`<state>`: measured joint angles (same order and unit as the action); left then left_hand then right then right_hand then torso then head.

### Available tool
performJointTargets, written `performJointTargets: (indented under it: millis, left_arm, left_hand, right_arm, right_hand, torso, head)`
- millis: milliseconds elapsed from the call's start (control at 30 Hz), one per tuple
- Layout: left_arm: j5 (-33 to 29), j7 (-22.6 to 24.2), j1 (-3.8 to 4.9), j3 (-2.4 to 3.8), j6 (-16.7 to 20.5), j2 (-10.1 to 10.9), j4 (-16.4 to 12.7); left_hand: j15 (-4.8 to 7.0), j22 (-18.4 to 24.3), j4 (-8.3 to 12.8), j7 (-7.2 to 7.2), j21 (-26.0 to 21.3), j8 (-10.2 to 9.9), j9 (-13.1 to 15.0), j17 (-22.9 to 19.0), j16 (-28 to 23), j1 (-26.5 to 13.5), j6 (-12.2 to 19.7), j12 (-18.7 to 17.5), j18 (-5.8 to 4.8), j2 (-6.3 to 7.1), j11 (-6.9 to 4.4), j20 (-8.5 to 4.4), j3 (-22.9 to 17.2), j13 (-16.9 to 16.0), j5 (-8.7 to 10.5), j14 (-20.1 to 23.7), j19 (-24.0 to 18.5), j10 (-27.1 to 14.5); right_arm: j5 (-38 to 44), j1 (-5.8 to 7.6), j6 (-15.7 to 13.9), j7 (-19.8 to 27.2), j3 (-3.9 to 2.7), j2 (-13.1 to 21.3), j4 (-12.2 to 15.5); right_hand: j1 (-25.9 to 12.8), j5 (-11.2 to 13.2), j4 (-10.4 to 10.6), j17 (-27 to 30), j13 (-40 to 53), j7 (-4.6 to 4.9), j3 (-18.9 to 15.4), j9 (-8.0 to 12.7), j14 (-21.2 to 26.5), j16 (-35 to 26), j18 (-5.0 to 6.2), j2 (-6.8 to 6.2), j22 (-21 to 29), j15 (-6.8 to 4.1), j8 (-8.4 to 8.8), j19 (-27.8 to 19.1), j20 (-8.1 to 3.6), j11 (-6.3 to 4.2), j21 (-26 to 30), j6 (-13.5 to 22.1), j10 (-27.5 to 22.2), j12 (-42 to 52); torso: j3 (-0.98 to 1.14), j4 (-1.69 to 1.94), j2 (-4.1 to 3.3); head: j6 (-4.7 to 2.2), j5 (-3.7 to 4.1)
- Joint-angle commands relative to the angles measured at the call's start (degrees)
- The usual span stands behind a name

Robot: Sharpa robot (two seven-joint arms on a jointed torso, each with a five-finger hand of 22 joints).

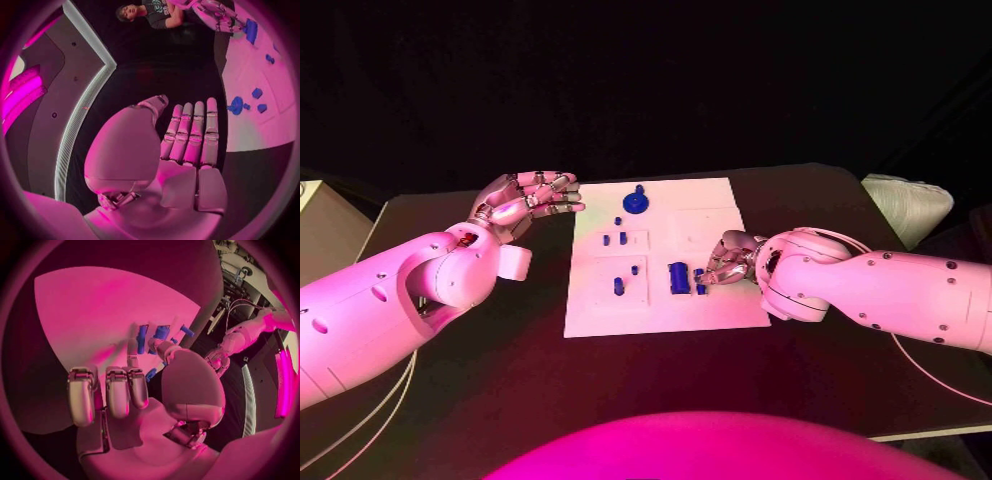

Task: Assemble the parts on the task board

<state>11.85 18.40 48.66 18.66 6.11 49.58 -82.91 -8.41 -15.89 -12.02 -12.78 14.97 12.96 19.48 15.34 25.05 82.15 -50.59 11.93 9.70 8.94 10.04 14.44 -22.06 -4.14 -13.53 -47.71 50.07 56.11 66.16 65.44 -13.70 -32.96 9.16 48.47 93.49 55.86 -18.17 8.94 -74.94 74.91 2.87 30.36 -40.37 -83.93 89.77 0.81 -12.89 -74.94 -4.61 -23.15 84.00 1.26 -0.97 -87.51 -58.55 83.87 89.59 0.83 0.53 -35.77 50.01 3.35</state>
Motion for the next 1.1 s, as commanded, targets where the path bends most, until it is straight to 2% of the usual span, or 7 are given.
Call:
performJointTargets:
  millis: [33, 433, 633, 767, 900, 1033, 1100]
  left_arm:
    - [0.0, 0.2, -0.06, 0.02, -1.0, 0.0, -0.1]
    - [0.0, 0.1, -0.06, 0.02, -1.1, 0.0, -0.2]
    - [0.0, 0.1, -0.06, 0.02, -1.1, 0.0, -0.1]
    - [0.0, 0.1, -0.06, 0.02, -1.1, 0.1, -0.1]
    - [0.0, 0.2, -0.06, 0.02, -1.1, 0.1, -0.1]
    - [0.0, 0.2, -0.06, 0.02, -1.1, 0.1, -0.2]
    - [0.0, 0.2, -0.06, 0.02, -1.1, 0.1, -0.2]
  left_hand:
    - [-0.02, 0.1, -0.3, -0.08, -0.3, 0.0, -0.1, 0.1, -0.4, 0.1, 0.3, -0.4, 0.54, 0.23, 0.19, -0.01, 0.1, 0.1, -0.03, 0.4, 0.3, -0.2]
    - [-0.04, 0.1, -0.4, -0.1, -0.4, 0.0, -0.1, 0.1, -0.4, 0.1, 0.3, -0.4, 0.54, 0.24, 0.2, 0.0, 0.1, 0.1, -0.03, 0.4, 0.3, -0.2]
    - [-0.04, 0.1, -0.4, -0.1, -0.4, 0.0, -0.1, 0.1, -0.4, 0.1, 0.3, -0.4, 0.54, 0.24, 0.2, 0.0, 0.1, 0.1, -0.03, 0.4, 0.3, -0.2]
    - [-0.04, 0.1, -0.4, -0.1, -0.4, 0.0, -0.1, 0.1, -0.4, 0.1, 0.3, -0.4, 0.54, 0.24, 0.2, 0.0, 0.1, 0.1, -0.03, 0.4, 0.3, -0.2]
    - [-0.04, 0.1, -0.4, -0.1, -0.4, 0.0, -0.1, 0.1, -0.4, 0.1, 0.3, -0.4, 0.54, 0.24, 0.2, 0.0, 0.1, 0.1, -0.03, 0.4, 0.3, -0.2]
    - [-0.04, 0.1, -0.4, -0.1, -0.4, 0.0, -0.1, 0.1, -0.4, 0.1, 0.3, -0.4, 0.54, 0.24, 0.2, 0.0, 0.1, 0.1, -0.03, 0.4, 0.3, -0.2]
    - [-0.04, 0.1, -0.4, -0.1, -0.4, 0.0, -0.1, 0.1, -0.4, 0.1, 0.3, -0.4, 0.54, 0.24, 0.2, 0.0, 0.1, 0.1, -0.03, 0.4, 0.3, -0.2]
  right_arm:
    - [0.4, -0.05, -0.2, 0.1, 0.0, -0.1, 0.2]
    - [0.7, -0.08, -1.2, 0.3, 0.0, 0.2, 0.5]
    - [1.0, -0.15, -5.0, 2.5, -0.01, 1.1, 1.4]
    - [1.0, -0.18, -8.9, 8.1, -0.02, 2.3, 1.8]
    - [2.5, -0.24, -12.2, 14.3, -0.01, 3.5, 2.2]
    - [4.3, -0.58, -14.1, 18.5, -0.01, 4.3, 2.3]
    - [5.5, -0.97, -14.9, 20.7, -0.01, 4.6, 2.2]
  right_hand:
    - [-0.4, 0.4, 0.1, -15.1, 14.8, 0.33, -0.5, 0.1, -6.1, 0.2, -0.33, -0.08, -14.4, -0.12, 0.38, 5.6, -0.11, -0.08, 0.1, 0.0, 5.8, -0.3]
    - [0.2, 0.2, 0.1, -15.1, 14.8, 0.2, -0.3, 0.1, -6.1, 0.2, -0.34, 0.49, -14.4, -0.15, 0.4, 5.6, -0.11, -0.17, 0.0, -0.1, 5.8, -0.3]
    - [1.1, 0.2, -0.4, -15.1, 14.9, 0.15, -0.3, 0.2, -6.1, 0.2, -0.41, 0.39, -14.5, -0.21, 0.44, 5.6, -0.14, -0.23, -0.3, -0.1, 5.9, -0.1]
    - [4.2, 1.5, -1.8, -15.1, 14.9, 0.86, -0.2, 0.9, -6.1, 0.2, -0.37, 0.09, -14.5, 0.17, 1.95, 5.6, 0.07, 0.31, -0.1, 1.5, 5.9, 0.0]
    - [9.2, 3.9, -4.5, -15.1, 14.8, 2.07, 0.7, 2.6, -6.1, 0.2, -0.32, 0.28, -14.4, 0.97, 4.66, 5.5, 0.65, 1.32, 0.2, 3.2, 5.9, -0.2]
    - [12.8, 5.0, -6.4, -15.1, 14.9, 2.91, 1.8, 4.4, -6.1, 0.2, -0.39, 1.04, -14.5, 1.59, 6.86, 5.6, 1.19, 2.07, -0.1, 3.4, 6.0, 0.0]
    - [15.0, 7.7, -7.6, -15.1, 15.1, 3.35, 2.9, 5.8, -6.1, 0.2, -0.44, 1.89, -14.6, 1.85, 8.26, 5.6, 1.49, 2.46, -0.5, 3.2, 6.1, 0.4]
  torso:
    - [0.04, -0.06, 0.04]
    - [0.06, -0.04, 0.01]
    - [0.08, 0.07, -0.02]
    - [0.04, 0.02, 0.05]
    - [0.06, -0.06, -0.01]
    - [0.11, -0.15, 0.01]
    - [0.1, -0.21, 0.01]
  head:
    - [-0.01, -0.03]
    - [-0.01, -0.05]
    - [-0.01, -0.07]
    - [-0.01, -0.28]
    - [-0.01, -0.34]
    - [-0.01, -0.32]
    - [-0.01, -0.22]
